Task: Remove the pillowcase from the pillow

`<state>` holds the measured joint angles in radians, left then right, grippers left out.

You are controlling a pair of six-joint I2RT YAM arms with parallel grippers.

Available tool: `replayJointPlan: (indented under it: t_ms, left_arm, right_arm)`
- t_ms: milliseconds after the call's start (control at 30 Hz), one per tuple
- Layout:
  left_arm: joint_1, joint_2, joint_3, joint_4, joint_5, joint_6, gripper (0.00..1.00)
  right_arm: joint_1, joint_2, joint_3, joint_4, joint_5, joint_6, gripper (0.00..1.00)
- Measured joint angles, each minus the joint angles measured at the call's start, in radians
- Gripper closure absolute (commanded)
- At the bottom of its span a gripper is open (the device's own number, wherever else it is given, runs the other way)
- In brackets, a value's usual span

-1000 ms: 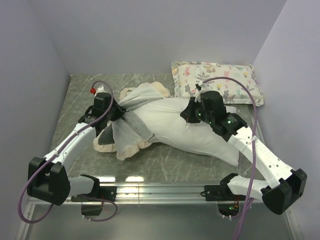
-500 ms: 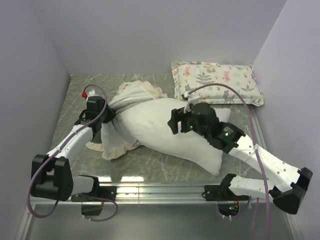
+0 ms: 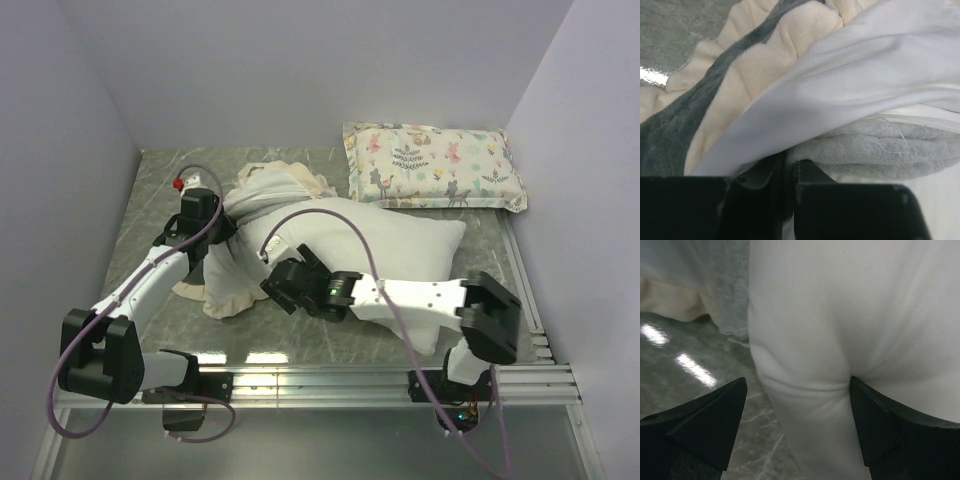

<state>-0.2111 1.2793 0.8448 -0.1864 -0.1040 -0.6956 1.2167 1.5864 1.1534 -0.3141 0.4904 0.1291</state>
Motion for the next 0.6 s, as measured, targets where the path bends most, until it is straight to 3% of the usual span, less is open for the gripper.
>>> replayJointPlan:
  t_ms: [67,100,133,200,233,333,600]
  left_arm:
    - [-0.010,-0.003,0.016,-0.025,-0.002,0.010,0.73]
    - [-0.015,-0.006,0.025,-0.037,-0.004,0.016,0.66]
    - [-0.022,-0.012,0.036,-0.053,-0.007,0.025,0.53]
    - [-0.039,-0.027,0.060,-0.085,-0.008,0.036,0.40]
    - [-0.051,-0.039,0.071,-0.099,-0.008,0.042,0.31]
    - [-0.102,-0.081,0.108,-0.141,-0.026,0.049,0.22]
    - [-0.422,-0.217,0.142,-0.180,-0.198,-0.024,0.18]
  right_arm:
    - [-0.002,0.084,0.024,-0.005,0.035,-0.004,0.25]
    - [-0.005,0.118,0.038,-0.009,0.051,-0.003,0.37]
    - [-0.010,0.138,0.049,-0.015,0.060,-0.001,0.77]
    - [-0.028,0.155,0.072,-0.026,0.064,0.019,0.89]
    - [-0.042,0.151,0.081,-0.027,0.049,0.031,1.00]
    - [-0.097,0.110,0.095,-0.043,-0.035,0.069,1.00]
    - [-0.250,-0.002,0.169,-0.127,-0.196,0.141,1.00]
